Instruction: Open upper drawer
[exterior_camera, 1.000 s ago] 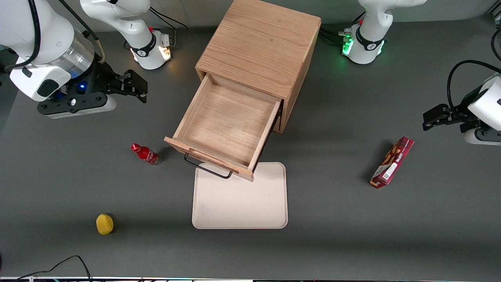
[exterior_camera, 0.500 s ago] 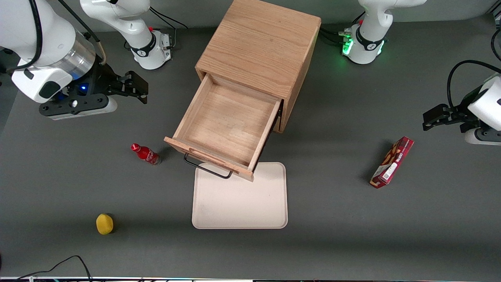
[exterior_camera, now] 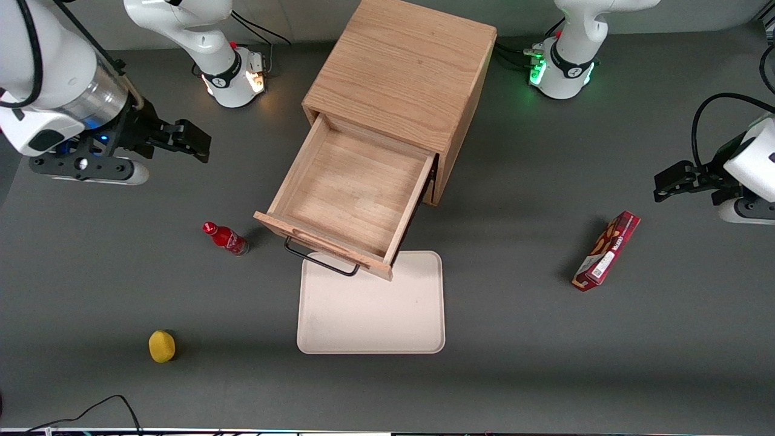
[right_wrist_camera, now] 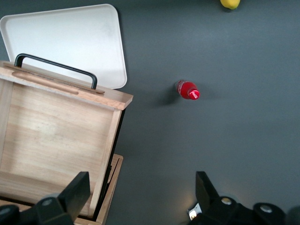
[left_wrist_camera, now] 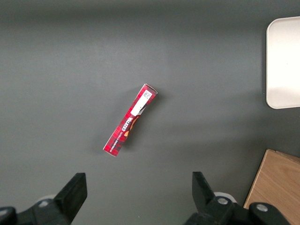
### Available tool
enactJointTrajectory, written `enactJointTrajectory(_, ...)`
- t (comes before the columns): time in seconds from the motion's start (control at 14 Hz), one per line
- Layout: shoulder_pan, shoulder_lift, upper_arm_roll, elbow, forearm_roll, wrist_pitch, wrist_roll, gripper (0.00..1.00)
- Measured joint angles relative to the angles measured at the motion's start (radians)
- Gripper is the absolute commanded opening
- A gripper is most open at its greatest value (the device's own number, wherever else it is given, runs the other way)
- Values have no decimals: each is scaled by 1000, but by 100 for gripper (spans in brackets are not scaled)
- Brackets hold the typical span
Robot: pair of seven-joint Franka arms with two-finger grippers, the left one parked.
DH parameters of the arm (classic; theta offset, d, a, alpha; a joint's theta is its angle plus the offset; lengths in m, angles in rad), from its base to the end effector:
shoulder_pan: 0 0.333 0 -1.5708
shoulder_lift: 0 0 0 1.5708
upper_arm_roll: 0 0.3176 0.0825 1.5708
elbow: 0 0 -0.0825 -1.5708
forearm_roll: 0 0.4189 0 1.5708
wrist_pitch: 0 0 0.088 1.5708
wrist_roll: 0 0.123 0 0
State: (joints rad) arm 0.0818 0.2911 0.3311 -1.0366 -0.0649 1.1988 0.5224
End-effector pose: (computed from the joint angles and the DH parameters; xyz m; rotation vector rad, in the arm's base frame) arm 0.5901 0.2049 0.6685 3.1062 -0.2136 -0.1820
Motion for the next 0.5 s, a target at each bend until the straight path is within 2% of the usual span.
enactJointTrajectory(0.29,-7,-2,-17,-5,0,8,-23,100)
enactJointTrajectory(0.5,-22,-1,-113,-18,1,38,-135,100)
